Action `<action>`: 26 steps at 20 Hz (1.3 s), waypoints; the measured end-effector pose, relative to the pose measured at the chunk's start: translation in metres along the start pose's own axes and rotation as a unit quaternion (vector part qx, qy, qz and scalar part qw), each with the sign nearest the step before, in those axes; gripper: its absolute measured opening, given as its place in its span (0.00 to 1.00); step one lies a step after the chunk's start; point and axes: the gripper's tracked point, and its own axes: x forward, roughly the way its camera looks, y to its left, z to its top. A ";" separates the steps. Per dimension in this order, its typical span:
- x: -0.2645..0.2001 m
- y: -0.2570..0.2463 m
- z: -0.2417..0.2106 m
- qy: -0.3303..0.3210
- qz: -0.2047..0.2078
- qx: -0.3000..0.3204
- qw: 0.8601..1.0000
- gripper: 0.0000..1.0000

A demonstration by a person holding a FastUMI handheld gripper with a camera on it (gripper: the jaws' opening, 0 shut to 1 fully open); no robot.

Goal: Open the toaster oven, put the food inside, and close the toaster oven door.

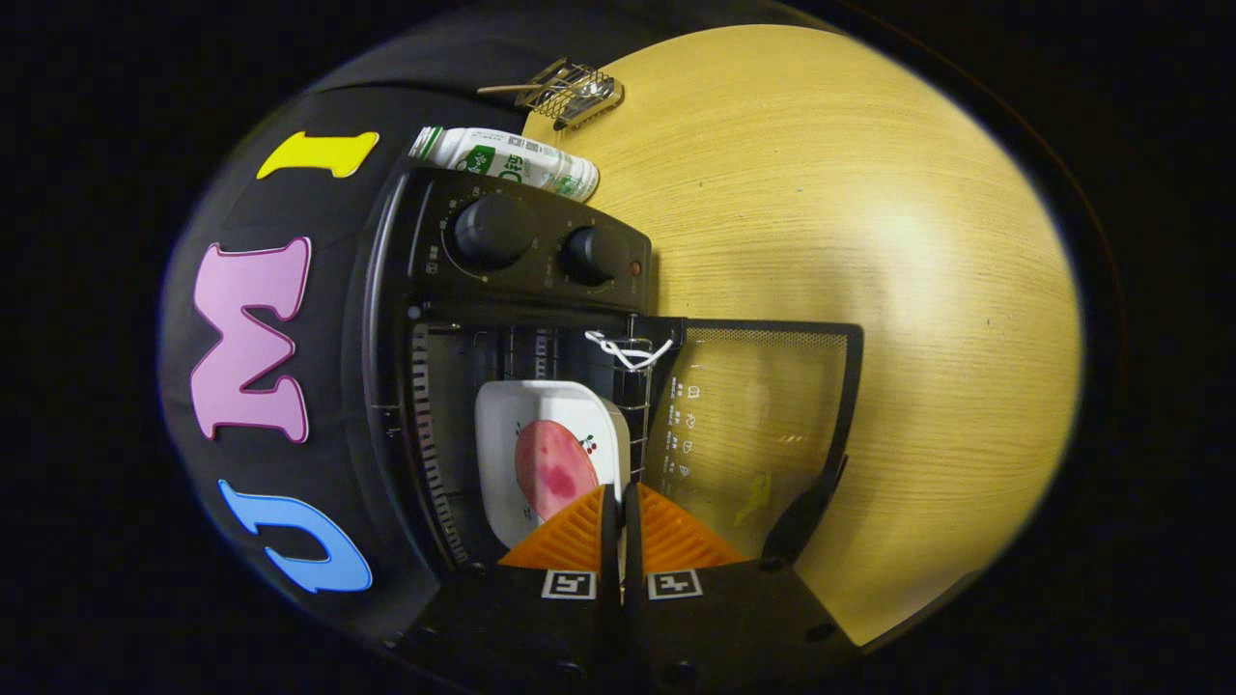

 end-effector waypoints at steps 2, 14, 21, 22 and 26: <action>0.011 0.006 -0.005 -0.011 0.003 0.007 1.000 0.05; 0.036 0.025 -0.010 -0.008 0.015 0.024 1.000 0.09; 0.032 0.040 -0.015 0.011 0.051 0.035 0.998 0.44; 0.029 0.039 -0.015 0.012 0.049 0.033 0.998 0.56; 0.019 0.029 -0.016 0.019 0.035 0.012 0.999 0.74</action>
